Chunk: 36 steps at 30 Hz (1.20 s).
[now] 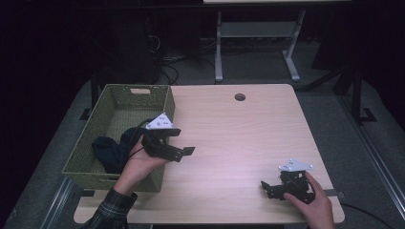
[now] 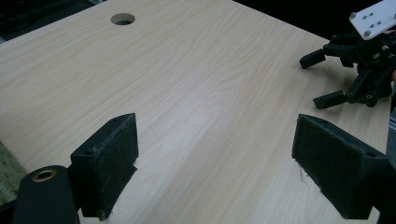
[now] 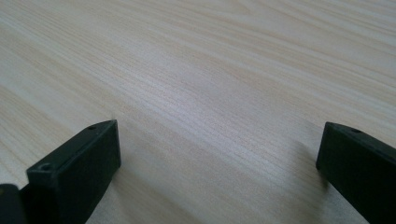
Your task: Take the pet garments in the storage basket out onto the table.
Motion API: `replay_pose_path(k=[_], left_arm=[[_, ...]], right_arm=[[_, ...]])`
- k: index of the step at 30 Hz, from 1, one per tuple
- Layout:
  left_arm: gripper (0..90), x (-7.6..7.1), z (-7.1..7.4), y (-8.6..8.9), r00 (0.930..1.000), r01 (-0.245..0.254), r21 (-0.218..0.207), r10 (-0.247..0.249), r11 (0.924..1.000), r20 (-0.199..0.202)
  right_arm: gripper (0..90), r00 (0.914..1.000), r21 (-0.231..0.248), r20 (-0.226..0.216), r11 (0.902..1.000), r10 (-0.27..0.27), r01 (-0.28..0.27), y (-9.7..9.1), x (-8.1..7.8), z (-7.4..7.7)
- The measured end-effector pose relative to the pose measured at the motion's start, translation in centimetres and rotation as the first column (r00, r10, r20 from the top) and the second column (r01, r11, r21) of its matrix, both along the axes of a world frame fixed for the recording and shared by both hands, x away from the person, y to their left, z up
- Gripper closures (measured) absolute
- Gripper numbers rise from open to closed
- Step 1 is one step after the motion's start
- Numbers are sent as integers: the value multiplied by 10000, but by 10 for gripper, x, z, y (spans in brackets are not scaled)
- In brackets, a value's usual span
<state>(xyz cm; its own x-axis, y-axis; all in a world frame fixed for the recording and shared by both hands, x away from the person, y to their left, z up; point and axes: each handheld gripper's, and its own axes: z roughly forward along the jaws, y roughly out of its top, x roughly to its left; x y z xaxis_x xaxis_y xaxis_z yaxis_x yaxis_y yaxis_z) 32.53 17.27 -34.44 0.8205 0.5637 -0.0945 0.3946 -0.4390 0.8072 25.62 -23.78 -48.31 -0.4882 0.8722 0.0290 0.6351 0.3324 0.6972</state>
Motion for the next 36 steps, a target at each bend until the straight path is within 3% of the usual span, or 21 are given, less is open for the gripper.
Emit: replay_pose_path(k=[20,36], left_arm=[[143,3,7,39,9987,-503,80,502,9987,55],[145,5,10,74,9917,-1273,148,1270,9918,185]], right_arm=[[0,10000,1,-1,10000,-2,2,0,0,0],[0,10000,1,-2,10000,-1,1,0,0,0]])
